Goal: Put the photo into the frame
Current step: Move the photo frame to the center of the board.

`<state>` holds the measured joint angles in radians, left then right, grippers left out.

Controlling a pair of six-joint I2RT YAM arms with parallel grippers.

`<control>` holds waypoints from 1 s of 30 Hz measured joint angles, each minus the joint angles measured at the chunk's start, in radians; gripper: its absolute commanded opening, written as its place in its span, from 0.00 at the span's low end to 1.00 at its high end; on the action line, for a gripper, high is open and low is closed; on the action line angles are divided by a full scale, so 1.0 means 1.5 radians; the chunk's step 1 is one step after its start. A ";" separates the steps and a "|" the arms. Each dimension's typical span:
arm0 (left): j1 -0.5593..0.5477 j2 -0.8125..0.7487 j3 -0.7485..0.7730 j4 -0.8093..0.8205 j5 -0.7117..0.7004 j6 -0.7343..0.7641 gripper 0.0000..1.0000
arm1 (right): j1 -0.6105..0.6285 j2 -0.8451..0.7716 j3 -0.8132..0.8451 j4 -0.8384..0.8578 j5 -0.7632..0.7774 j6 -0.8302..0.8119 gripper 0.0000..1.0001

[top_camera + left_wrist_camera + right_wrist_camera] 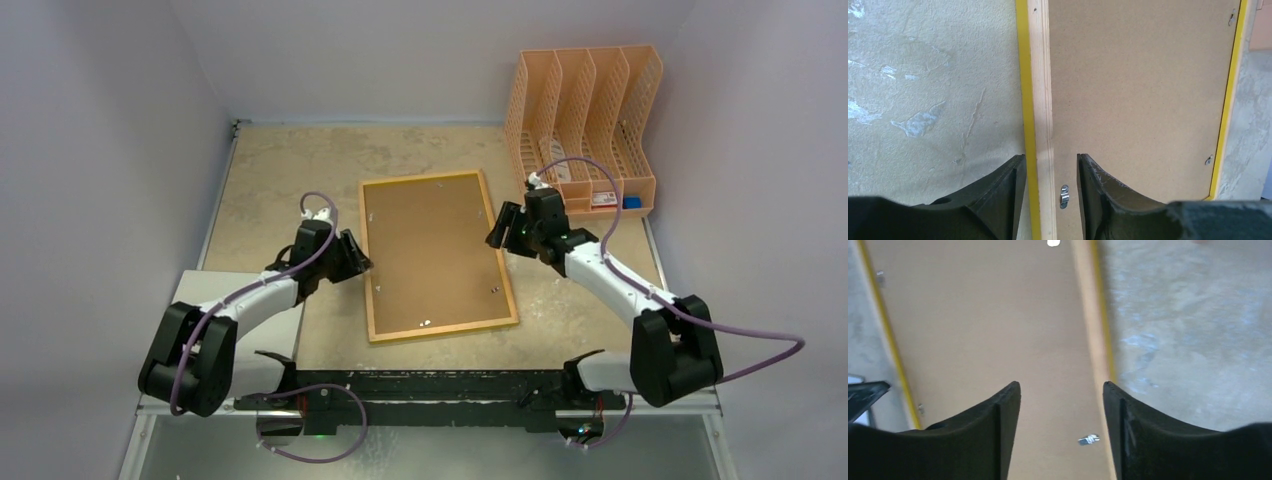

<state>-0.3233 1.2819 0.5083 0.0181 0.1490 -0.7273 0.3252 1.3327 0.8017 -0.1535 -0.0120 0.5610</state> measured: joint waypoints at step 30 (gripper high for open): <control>0.002 0.019 -0.043 0.048 0.059 -0.006 0.05 | 0.346 0.382 0.118 0.343 -0.209 0.269 0.14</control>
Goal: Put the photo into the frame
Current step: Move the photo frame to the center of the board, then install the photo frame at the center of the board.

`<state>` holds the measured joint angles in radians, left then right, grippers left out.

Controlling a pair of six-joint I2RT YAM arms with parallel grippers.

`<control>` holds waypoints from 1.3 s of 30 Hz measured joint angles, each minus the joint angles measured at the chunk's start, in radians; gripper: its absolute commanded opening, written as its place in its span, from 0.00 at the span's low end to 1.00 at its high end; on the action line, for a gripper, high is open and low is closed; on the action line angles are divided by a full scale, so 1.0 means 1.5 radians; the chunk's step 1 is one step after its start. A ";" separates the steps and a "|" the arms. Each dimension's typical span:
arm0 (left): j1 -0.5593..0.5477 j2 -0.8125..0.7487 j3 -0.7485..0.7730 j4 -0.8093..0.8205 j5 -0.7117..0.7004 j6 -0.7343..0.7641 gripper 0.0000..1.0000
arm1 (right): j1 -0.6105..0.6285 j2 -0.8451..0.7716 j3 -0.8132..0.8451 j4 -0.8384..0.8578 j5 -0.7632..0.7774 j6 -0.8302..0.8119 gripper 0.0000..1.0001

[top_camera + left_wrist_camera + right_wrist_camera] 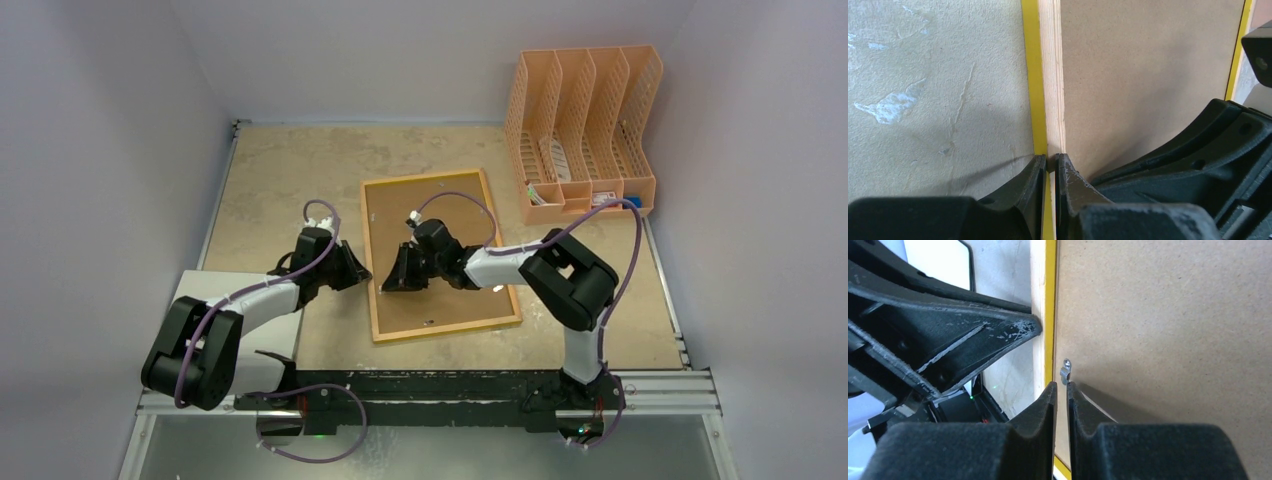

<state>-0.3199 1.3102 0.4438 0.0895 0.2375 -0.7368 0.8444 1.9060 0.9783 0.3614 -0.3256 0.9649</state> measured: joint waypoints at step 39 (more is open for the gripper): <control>-0.001 -0.006 -0.001 -0.003 -0.013 0.010 0.04 | 0.009 0.015 0.030 -0.043 0.045 0.011 0.07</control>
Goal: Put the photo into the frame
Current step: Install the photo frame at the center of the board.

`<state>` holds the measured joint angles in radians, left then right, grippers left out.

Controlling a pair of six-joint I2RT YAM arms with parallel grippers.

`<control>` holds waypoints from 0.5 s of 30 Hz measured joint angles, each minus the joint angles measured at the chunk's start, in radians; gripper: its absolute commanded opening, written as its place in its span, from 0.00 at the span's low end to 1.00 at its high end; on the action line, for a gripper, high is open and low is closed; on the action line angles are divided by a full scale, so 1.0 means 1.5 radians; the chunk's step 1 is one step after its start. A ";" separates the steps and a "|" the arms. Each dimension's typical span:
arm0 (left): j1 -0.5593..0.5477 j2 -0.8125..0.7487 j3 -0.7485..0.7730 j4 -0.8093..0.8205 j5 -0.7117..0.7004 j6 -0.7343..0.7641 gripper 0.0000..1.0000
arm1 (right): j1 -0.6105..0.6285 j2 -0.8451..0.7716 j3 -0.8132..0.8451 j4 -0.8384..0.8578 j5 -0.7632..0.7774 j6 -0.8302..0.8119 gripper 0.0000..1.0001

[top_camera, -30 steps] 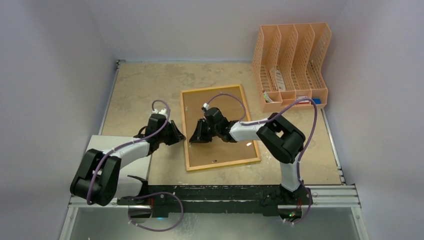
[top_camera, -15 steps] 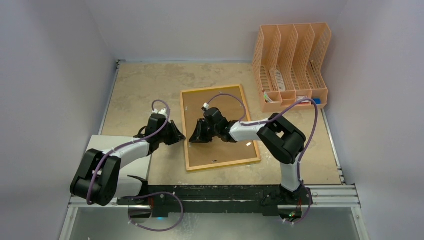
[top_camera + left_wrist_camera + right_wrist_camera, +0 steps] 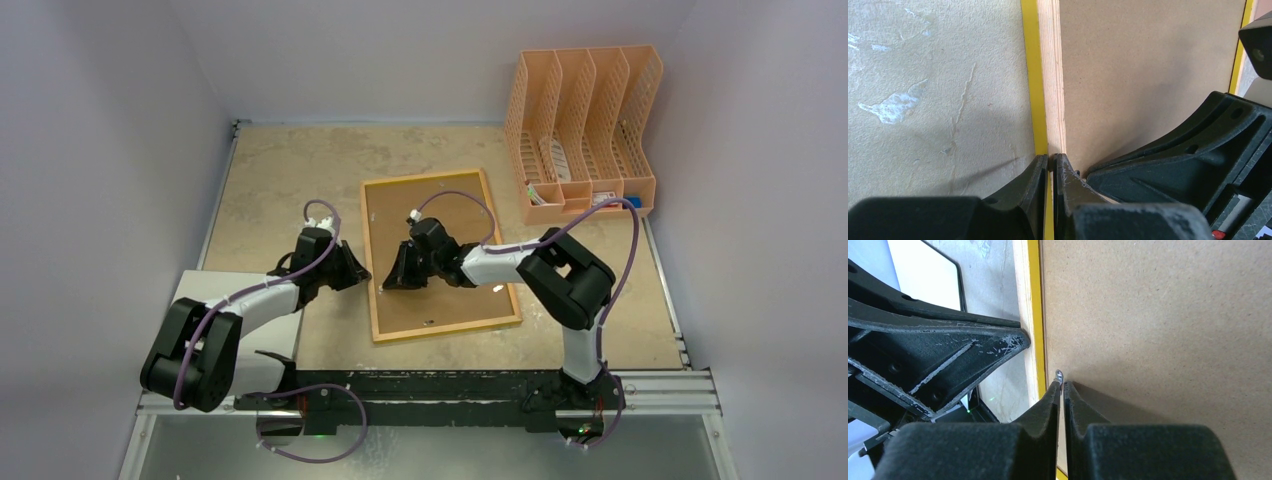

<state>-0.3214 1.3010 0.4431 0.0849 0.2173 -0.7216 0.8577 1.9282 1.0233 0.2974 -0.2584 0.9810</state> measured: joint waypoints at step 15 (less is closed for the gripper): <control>0.000 0.000 0.000 0.001 0.000 0.000 0.03 | 0.004 0.009 -0.004 0.016 -0.022 0.010 0.06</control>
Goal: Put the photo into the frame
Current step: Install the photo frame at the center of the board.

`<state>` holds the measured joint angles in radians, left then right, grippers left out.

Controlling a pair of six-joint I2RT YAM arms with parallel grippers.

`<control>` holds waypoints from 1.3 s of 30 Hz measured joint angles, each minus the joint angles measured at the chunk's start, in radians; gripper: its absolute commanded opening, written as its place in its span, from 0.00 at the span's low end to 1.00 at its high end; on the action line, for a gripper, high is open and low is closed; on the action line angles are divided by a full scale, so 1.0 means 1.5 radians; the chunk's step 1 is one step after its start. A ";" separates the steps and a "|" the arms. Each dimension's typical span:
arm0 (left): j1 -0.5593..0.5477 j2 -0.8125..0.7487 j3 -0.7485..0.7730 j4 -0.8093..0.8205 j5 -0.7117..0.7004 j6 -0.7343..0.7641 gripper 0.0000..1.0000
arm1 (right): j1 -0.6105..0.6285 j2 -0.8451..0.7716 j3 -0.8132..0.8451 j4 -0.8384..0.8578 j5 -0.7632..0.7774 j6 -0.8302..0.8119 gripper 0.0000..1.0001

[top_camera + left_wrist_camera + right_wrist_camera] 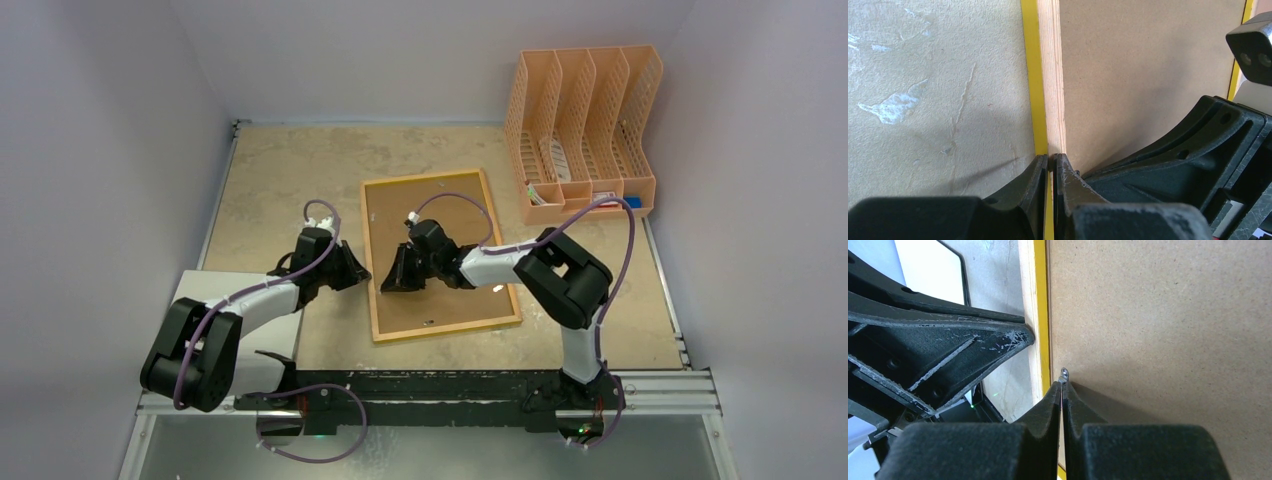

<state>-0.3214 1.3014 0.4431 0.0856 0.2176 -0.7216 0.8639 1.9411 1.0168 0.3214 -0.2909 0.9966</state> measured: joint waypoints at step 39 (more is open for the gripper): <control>0.008 -0.003 -0.029 0.054 0.007 -0.042 0.00 | 0.008 0.026 -0.016 0.106 0.008 0.027 0.04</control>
<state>-0.3099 1.2968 0.3996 0.1665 0.2287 -0.7853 0.8761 1.9797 0.9924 0.4808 -0.2790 1.0370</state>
